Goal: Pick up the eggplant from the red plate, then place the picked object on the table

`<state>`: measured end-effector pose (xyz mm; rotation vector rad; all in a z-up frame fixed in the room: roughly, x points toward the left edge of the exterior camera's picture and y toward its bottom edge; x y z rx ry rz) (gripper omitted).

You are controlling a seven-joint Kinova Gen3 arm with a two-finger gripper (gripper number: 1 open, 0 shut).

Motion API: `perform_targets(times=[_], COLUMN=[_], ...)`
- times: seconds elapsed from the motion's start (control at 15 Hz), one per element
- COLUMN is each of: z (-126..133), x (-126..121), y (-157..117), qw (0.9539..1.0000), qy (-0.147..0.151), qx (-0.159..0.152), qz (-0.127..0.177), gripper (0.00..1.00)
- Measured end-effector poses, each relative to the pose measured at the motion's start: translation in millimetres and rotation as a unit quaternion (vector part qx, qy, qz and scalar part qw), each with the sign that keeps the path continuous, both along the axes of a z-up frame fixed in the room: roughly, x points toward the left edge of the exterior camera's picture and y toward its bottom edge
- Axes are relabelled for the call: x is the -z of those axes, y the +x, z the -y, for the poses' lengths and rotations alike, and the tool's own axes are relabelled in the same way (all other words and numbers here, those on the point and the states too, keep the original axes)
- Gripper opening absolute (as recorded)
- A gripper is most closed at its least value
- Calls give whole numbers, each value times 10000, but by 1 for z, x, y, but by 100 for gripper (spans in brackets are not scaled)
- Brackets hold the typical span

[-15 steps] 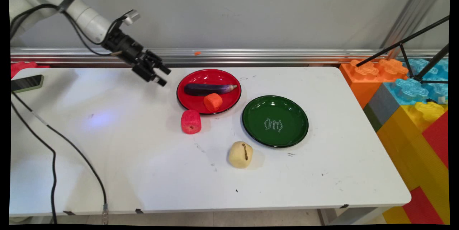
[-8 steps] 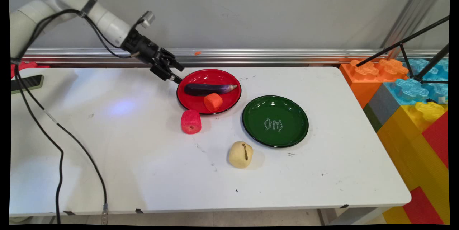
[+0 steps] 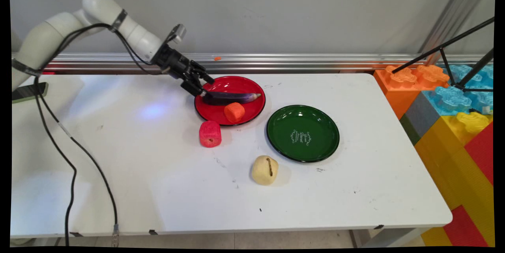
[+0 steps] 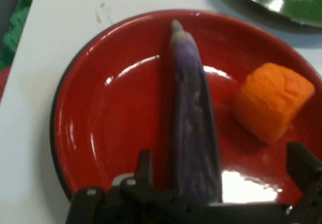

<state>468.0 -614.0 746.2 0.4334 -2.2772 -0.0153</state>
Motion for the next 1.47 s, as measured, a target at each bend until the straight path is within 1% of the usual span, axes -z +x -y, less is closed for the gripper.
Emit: perform_targets(times=[0.4,0.87,0.93,1.27,1.47], z=[16,19,19,21,23], x=[21,36,37,40,40], y=[-14,-15,-15,-16,-17], qw=[9999,9997,9997,9996,9996], qy=[-139,-164,-174,-187,-180], qx=[18,75,86,108,69], qz=[80,161,165,188,182], gripper=[100,100,0,0,0])
